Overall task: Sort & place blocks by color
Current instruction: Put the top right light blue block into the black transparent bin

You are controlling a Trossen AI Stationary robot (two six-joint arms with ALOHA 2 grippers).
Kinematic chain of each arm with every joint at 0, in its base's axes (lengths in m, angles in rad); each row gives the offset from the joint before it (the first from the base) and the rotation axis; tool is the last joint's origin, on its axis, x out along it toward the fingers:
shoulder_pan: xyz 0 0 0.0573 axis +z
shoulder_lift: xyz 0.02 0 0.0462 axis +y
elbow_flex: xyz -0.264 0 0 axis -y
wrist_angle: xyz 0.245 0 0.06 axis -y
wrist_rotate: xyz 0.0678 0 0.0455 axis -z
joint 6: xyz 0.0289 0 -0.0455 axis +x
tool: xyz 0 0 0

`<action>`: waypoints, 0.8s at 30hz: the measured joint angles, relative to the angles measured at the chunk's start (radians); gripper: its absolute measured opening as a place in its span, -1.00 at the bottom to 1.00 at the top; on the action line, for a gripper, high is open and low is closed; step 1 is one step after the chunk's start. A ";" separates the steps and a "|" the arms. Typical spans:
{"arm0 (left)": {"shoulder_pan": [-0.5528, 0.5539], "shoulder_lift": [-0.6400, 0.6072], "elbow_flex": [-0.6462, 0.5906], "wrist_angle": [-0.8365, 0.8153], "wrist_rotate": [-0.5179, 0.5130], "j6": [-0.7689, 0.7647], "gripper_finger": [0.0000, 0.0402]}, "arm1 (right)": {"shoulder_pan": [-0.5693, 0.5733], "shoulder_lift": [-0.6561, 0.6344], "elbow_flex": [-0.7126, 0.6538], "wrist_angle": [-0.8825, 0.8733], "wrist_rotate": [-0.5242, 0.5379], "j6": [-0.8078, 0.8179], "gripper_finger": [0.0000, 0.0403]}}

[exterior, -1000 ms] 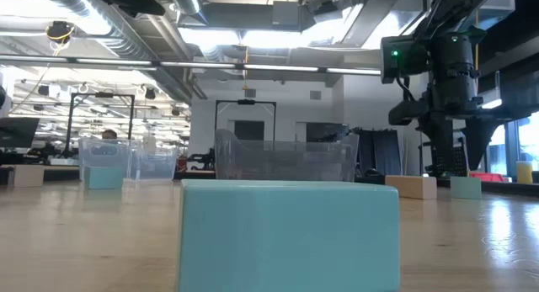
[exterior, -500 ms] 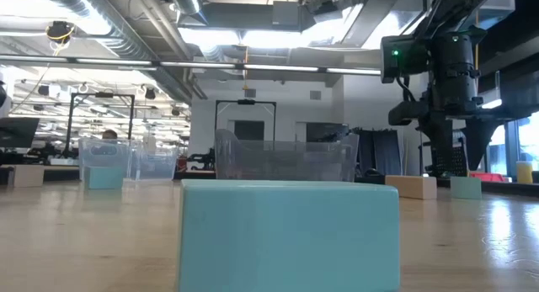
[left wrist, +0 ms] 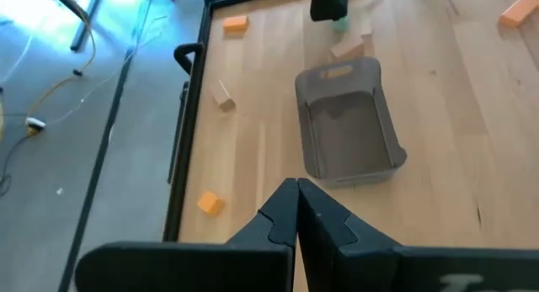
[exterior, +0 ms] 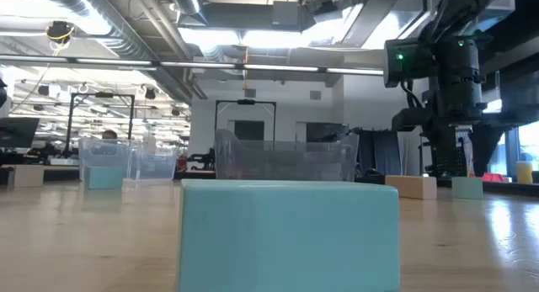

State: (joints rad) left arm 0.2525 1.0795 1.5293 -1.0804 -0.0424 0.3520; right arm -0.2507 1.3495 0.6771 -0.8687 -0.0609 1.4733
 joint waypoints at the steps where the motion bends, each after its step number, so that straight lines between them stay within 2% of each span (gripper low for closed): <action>1: -0.006 0.003 0.011 0.001 -0.005 0.001 -1.00 | -0.001 0.000 -0.020 0.030 -0.022 0.010 -0.16; 5: -0.023 0.007 0.028 -0.014 -0.036 0.003 -1.00 | -0.001 -0.007 -0.055 0.098 -0.012 0.010 -0.16; 24: -0.031 0.005 0.032 -0.012 -0.050 0.026 -1.00 | -0.006 -0.002 -0.050 0.071 -0.005 -0.069 -0.16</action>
State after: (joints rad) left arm 0.2211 1.0847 1.5608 -1.0921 -0.0921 0.3775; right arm -0.2569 1.3479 0.6270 -0.7979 -0.0658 1.4048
